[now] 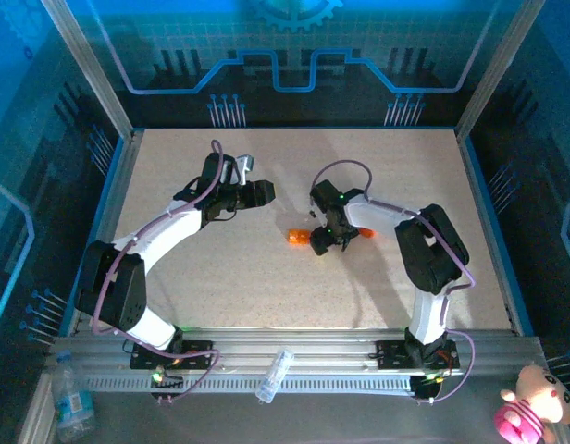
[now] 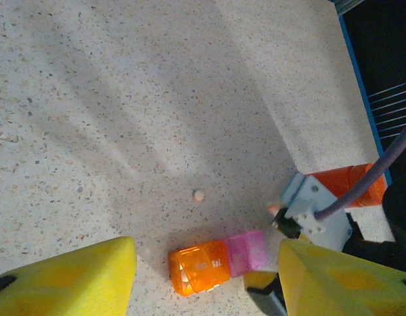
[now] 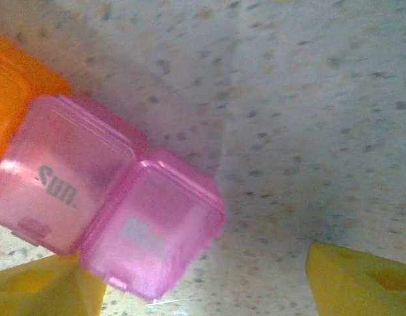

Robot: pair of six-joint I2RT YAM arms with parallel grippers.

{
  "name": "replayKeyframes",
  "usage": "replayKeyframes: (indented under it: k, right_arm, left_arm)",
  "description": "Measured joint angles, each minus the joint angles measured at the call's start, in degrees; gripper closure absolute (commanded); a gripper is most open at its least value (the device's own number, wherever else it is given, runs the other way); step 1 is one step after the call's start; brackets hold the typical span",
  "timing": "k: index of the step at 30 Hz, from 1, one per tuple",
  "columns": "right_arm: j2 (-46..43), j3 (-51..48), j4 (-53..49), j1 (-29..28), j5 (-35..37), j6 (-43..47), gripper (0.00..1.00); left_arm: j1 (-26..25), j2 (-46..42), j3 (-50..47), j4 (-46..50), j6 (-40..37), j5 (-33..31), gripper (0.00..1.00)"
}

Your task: Sort the pills into containers

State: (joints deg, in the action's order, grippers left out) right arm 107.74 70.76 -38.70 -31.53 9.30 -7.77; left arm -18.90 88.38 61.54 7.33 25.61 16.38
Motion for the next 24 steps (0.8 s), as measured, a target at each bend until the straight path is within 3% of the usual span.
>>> replayKeyframes:
  k: [6,13,24]
  right_arm:
    - [-2.8,-0.4,0.0,0.5,-2.0,-1.8,0.23]
    - [-7.0,-1.0,2.4,3.5,-11.0,-7.1,0.29]
    - [-1.4,-1.0,6.7,7.1,-18.4,-11.8,0.33]
  left_arm:
    - [0.0,0.0,0.0,0.0,0.0,0.7,0.4]
    - [-0.9,1.3,0.0,0.0,-0.1,1.3,0.44]
    - [-6.5,7.2,0.1,3.8,-5.0,0.2,0.86]
